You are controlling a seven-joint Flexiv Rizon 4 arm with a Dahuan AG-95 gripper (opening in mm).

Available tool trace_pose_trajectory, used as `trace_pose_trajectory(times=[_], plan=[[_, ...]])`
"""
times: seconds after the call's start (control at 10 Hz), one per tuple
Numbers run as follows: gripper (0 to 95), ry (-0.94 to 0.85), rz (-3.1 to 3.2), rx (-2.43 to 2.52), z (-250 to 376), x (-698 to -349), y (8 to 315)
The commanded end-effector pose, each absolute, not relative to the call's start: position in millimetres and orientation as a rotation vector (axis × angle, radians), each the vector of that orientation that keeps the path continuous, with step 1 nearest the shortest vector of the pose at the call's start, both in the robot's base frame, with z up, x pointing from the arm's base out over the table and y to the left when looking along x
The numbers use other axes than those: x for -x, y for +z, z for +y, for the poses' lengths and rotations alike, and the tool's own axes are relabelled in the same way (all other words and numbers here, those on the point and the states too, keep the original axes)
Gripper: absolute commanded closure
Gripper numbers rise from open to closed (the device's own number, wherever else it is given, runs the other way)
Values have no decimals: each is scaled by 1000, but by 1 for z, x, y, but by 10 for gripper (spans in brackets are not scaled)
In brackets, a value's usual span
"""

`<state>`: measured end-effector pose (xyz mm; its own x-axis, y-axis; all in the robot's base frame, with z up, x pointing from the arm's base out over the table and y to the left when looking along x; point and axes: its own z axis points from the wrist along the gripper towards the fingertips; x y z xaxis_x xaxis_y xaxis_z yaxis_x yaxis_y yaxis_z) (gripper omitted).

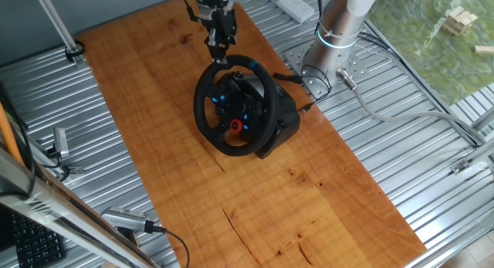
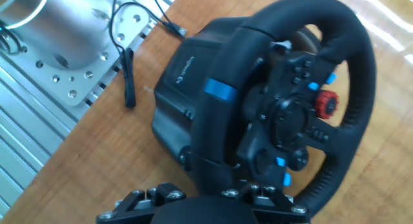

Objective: Rotate the steering wheel 90 degrees clockwise

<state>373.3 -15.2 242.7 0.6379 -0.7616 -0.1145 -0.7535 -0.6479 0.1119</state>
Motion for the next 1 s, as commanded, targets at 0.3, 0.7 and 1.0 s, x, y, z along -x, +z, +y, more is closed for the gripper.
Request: trace_pose_trajectory(times=[0.3,0.7,1.0], plan=[[380,-213,-1334,-2785,-11,-369,238],[380,-212,-1365,-2772,-9,-368,236],[570,-211,-1379,-2764,-9,-368,236]])
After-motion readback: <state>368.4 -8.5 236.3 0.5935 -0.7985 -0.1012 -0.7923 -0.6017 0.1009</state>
